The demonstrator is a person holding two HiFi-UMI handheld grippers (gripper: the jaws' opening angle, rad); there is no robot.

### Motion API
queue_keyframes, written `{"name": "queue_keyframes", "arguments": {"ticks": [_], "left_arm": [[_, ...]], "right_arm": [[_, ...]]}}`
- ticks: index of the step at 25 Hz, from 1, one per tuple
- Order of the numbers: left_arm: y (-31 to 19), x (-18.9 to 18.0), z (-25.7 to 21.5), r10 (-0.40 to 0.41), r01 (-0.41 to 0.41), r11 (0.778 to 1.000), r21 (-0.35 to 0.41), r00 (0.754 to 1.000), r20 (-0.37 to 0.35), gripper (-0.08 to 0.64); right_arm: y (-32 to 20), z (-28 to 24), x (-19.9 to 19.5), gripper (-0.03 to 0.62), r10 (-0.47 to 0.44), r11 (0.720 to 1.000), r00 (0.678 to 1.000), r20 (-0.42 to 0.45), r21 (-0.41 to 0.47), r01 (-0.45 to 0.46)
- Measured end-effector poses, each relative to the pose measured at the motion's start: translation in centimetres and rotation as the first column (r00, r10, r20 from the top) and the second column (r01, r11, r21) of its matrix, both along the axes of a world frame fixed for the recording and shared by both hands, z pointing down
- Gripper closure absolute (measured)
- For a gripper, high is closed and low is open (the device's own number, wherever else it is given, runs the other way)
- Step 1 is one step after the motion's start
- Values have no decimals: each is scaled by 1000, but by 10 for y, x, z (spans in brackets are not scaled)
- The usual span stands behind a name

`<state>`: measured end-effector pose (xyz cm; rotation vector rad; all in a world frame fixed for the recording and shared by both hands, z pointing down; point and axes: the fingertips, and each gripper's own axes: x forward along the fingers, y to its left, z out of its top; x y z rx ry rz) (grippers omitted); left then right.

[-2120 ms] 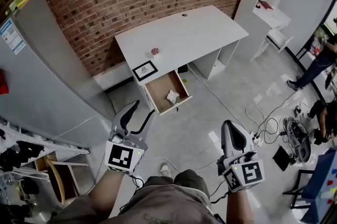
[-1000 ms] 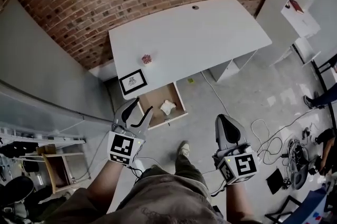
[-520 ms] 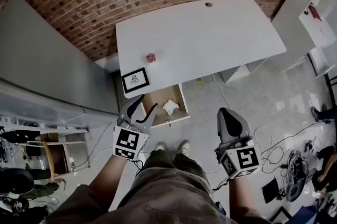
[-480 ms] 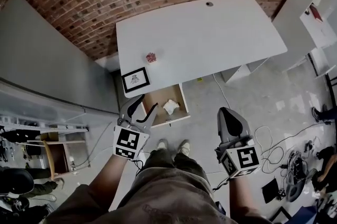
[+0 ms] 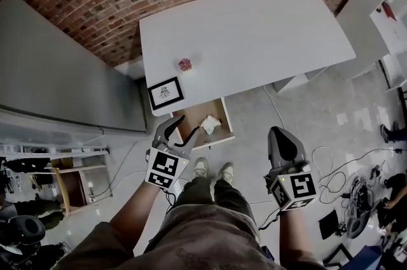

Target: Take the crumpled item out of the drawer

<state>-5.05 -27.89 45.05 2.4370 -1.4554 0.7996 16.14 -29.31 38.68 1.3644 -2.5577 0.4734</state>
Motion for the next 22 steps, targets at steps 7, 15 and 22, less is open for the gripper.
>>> {"name": "queue_keyframes", "arguments": {"ticks": [7,15,22], "left_arm": [[-10,2,62,46,-43,993,-112,999,16,365],[-22,13,158,114,-110,964,-243,993,3,365],[-31,5,262,152,-131,926,-354,988,31,366]], "right_arm": [[-12,34,-9,565,12,999,1000,-29,-39,-13],[-24,98,-24,565,9,994,999,-46,-109,-14],[-33,163,-39,565,-2,990,999,-53,-139,-5]]}}
